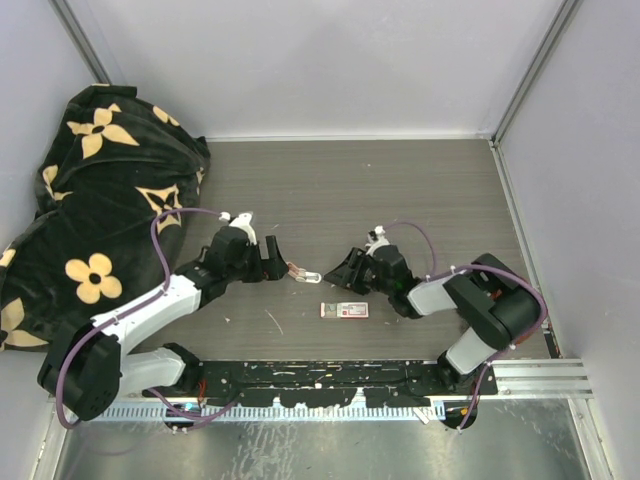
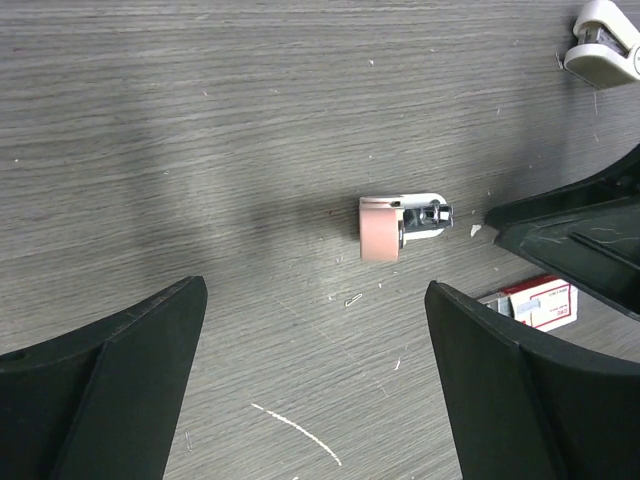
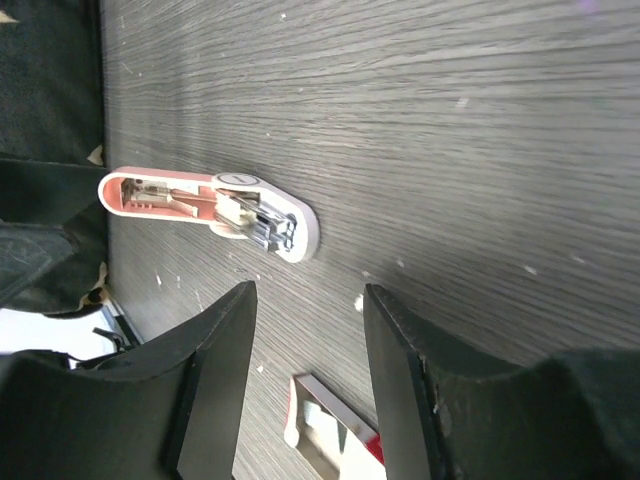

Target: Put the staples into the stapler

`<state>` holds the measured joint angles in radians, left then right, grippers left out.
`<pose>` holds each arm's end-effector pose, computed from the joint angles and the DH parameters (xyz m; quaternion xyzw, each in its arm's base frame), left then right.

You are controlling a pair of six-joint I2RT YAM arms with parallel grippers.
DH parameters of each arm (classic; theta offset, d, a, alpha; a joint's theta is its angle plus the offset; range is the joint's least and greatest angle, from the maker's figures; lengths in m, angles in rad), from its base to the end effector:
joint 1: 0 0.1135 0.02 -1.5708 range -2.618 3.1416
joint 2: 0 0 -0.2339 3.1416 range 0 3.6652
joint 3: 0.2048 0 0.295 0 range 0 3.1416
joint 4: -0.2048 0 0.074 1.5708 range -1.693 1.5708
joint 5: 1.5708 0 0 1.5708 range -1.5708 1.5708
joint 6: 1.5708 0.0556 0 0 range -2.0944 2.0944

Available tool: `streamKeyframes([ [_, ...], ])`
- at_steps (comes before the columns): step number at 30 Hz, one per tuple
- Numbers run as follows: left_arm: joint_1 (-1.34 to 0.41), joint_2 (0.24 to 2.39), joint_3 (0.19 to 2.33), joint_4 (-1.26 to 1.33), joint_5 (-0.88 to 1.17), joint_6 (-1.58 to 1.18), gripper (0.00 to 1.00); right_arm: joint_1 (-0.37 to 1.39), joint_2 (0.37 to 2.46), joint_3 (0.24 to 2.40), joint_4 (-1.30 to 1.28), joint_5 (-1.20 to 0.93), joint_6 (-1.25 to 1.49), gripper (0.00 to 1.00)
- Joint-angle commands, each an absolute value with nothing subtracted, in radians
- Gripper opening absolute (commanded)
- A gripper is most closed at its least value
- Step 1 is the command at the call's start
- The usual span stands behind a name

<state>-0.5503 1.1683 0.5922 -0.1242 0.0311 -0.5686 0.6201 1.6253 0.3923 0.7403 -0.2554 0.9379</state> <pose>0.2568 -0.1596 0.1382 -0.0017 0.9067 -0.2357 0.3498 0.2341 0.1844 0.0340 0.0701 0.8508 0.4355 0.2855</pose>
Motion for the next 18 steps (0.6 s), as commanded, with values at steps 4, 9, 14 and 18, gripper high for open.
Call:
streamKeyframes([
  [4,-0.542,1.050,0.638,-0.097,0.021,-0.562,0.95,0.542,1.304,0.367,0.509,-0.211,0.724,0.58],
  [9,-0.541,0.920,0.674,-0.182,0.028,-0.548,0.99,0.531,1.068,0.512,0.064,0.047,0.454,0.74],
  [14,-0.540,0.914,0.767,-0.304,0.072,-0.539,1.00,0.461,1.079,0.599,-0.084,0.141,0.375,0.80],
  [18,-0.540,0.922,0.772,-0.293,0.117,-0.558,1.00,0.415,1.197,0.656,-0.052,0.097,0.348,0.81],
])
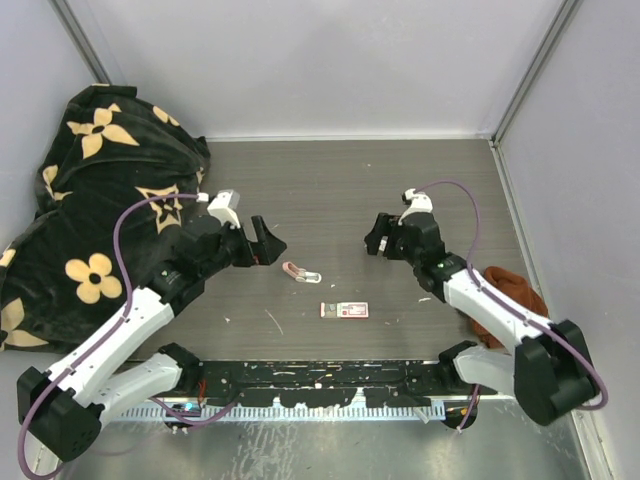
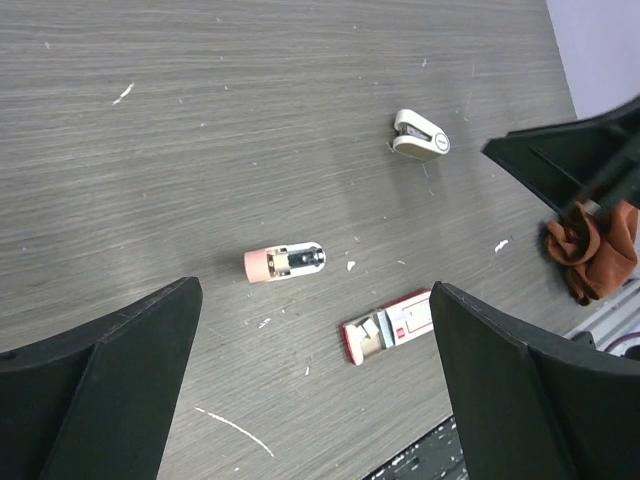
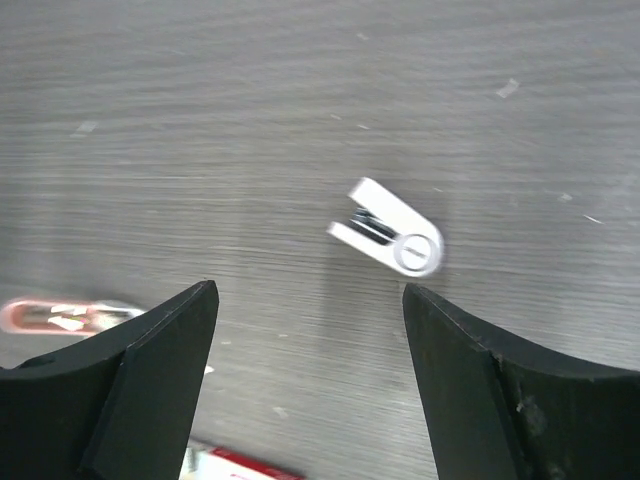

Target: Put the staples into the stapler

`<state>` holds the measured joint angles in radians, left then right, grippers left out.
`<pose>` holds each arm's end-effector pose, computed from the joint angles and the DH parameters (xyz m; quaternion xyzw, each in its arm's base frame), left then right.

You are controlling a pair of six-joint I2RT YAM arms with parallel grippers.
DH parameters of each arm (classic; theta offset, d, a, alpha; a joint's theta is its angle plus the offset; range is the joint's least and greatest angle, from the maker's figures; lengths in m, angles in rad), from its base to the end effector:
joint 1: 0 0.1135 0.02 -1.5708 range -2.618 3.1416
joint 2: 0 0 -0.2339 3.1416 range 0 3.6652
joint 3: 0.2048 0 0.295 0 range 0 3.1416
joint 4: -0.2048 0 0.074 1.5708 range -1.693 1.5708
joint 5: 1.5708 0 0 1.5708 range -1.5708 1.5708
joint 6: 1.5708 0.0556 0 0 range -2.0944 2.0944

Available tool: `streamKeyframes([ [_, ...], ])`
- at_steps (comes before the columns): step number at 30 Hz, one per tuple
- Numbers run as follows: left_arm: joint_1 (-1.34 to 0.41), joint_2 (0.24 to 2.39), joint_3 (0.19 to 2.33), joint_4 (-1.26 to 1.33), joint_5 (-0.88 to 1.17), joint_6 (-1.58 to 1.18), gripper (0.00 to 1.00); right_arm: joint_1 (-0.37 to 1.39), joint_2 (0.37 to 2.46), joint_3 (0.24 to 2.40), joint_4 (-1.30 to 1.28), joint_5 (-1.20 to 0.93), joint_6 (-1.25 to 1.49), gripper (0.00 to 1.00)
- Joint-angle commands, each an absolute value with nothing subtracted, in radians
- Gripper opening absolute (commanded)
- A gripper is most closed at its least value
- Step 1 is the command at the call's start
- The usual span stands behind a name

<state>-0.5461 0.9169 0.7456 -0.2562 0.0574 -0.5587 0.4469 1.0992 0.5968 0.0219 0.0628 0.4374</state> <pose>0.2465 -0.1536 0.2553 0.0102 0.8407 -0.3043 0.4477 0.2816 0.1311 0.1755 0.0122 0.8547 0.1975 0.4799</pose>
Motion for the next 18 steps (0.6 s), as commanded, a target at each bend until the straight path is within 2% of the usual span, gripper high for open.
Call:
streamKeyframes([
  [1,-0.540,0.923,0.771,-0.293,0.121,-0.560,1.00,0.413,1.234,0.675,-0.044,0.094,0.326,0.81],
  [6,-0.540,0.907,0.761,-0.316,0.124,-0.573,1.00,0.403,1.414,0.768,-0.023,0.148,0.237,0.81],
  [15,-0.540,0.859,0.716,-0.362,0.092,-0.575,1.00,0.385,1.578,0.849,0.009,0.025,0.136,0.82],
  [18,-0.540,0.864,0.716,-0.368,0.092,-0.572,1.00,0.389,1.598,0.855,0.009,-0.086,0.131,0.81],
])
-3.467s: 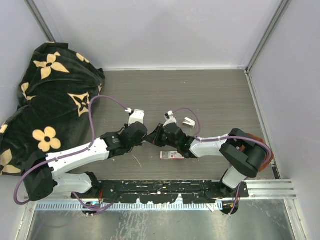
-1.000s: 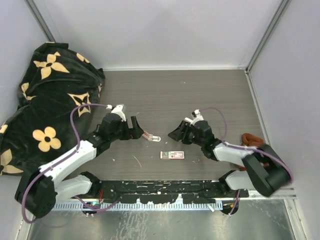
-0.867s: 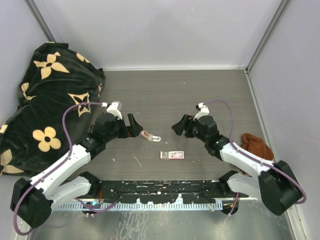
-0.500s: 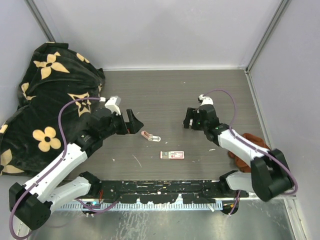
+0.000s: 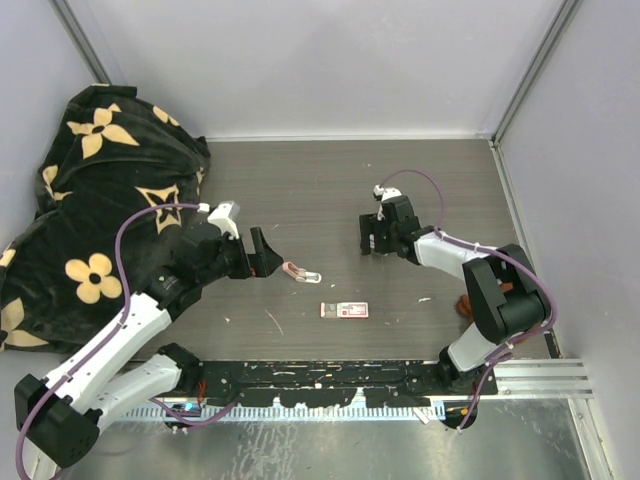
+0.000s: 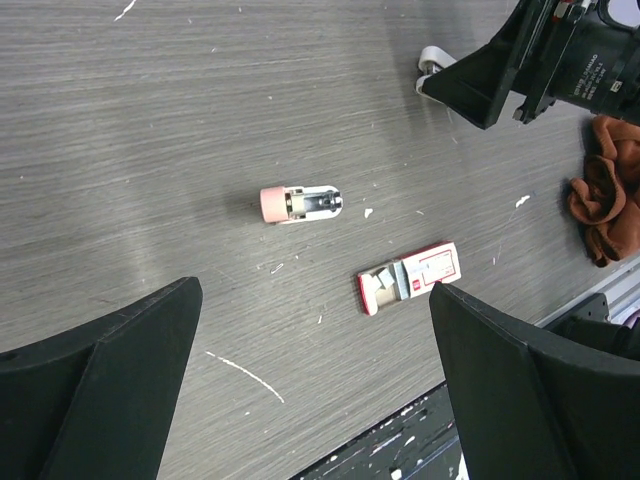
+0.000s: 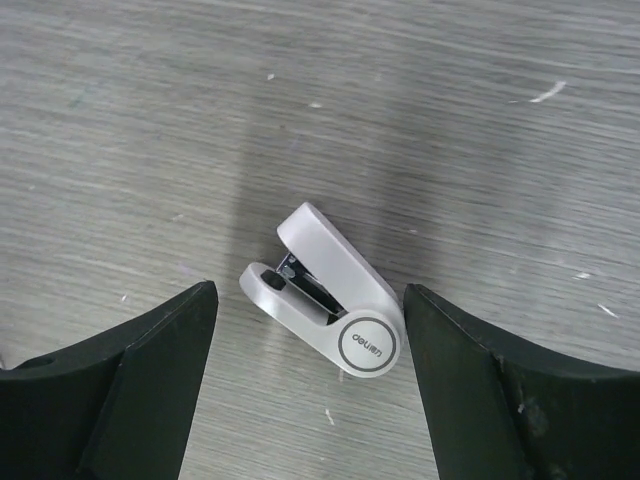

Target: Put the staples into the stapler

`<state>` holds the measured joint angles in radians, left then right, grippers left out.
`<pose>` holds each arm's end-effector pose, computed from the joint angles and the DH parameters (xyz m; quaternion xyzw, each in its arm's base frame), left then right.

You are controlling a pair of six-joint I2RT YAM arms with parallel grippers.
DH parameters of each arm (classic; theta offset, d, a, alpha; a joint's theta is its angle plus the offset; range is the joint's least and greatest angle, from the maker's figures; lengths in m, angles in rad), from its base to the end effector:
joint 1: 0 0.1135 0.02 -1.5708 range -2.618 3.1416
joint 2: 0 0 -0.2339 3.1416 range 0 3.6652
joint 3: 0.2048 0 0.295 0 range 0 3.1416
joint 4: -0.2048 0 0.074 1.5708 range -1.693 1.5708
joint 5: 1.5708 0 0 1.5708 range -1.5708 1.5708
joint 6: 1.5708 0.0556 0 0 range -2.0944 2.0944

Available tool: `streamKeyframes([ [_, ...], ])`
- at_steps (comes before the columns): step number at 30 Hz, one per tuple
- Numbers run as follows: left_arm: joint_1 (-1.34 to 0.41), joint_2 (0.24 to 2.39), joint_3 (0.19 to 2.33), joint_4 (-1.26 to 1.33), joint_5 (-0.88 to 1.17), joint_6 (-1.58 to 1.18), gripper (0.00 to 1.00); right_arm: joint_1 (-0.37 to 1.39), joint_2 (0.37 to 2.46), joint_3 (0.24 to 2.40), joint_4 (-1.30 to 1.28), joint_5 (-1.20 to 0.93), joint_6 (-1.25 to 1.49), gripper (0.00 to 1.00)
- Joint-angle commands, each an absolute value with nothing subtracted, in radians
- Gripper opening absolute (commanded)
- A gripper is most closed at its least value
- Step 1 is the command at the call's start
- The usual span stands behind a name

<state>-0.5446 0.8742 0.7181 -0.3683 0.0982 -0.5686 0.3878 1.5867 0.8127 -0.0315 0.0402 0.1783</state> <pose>0.2337 -0.1479 0.2425 0.0141 0.8654 -0.2997 0.4013 0.3359 0.1348 0.0949 -0.0895 0.9232 0.0864 0.3637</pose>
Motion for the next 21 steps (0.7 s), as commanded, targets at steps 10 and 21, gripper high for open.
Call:
streamKeyframes([
  [10,-0.540,0.899,0.708,-0.343,0.098,-0.581,1.00,0.562,1.511,0.839,-0.065,-0.260,0.124,0.76],
  [21,-0.542,0.925,0.720,-0.263,0.173,-0.521,0.93,0.541,1.424,0.791,-0.042,0.011,0.333,0.76],
])
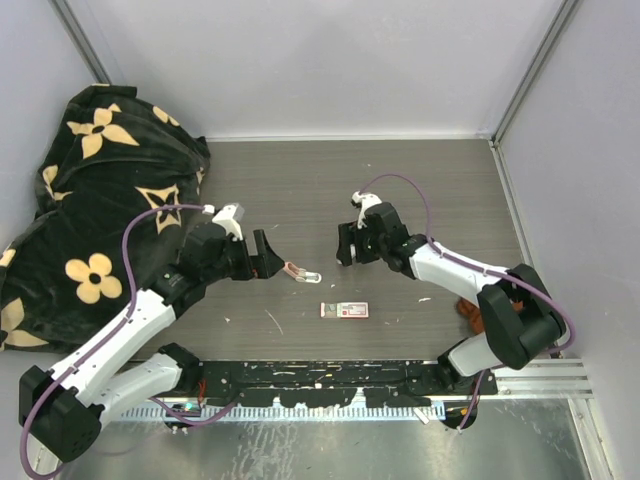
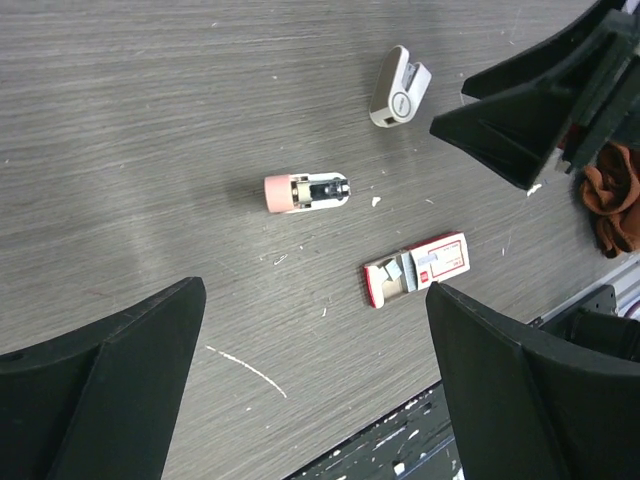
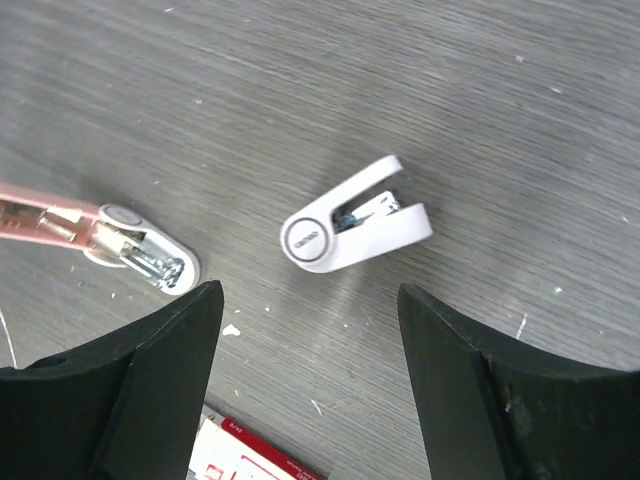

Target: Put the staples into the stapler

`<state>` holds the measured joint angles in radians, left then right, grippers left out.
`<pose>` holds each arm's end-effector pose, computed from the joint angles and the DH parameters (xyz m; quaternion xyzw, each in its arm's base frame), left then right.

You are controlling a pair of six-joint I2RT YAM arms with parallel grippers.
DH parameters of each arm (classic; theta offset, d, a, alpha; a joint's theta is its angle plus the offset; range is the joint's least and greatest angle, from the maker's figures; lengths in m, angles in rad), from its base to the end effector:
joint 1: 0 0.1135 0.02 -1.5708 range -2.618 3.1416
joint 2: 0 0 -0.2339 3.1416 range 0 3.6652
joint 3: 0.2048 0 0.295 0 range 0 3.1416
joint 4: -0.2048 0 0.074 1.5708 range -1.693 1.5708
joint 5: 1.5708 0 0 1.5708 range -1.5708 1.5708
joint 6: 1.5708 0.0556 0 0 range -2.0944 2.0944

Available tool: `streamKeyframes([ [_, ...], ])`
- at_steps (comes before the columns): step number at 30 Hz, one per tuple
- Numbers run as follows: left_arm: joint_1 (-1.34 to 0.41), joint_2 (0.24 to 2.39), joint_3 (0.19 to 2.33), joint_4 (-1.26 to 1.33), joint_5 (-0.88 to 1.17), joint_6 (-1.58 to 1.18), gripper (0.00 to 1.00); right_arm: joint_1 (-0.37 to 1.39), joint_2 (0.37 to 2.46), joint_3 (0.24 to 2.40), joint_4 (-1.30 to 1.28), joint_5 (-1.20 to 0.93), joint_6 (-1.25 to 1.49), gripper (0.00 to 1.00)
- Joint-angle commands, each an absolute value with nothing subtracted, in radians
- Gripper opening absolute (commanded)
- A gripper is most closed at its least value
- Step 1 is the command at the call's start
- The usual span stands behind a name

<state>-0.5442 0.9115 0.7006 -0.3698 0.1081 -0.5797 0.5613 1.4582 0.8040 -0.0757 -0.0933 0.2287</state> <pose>0.2363 -0.1500 0.2257 0.0101 0.8790 -0.2930 0.3761 0.2985 0.1938 0.1315 -0.1697 0.8962 0.1962 0.3600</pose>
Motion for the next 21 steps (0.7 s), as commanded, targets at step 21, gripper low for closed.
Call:
streamKeyframes([
  [21,-0.828,1.762,1.143,0.107,0.039,-0.160,0.88,0.344,0.924,0.553,-0.138,0.145,0.434,0.80],
])
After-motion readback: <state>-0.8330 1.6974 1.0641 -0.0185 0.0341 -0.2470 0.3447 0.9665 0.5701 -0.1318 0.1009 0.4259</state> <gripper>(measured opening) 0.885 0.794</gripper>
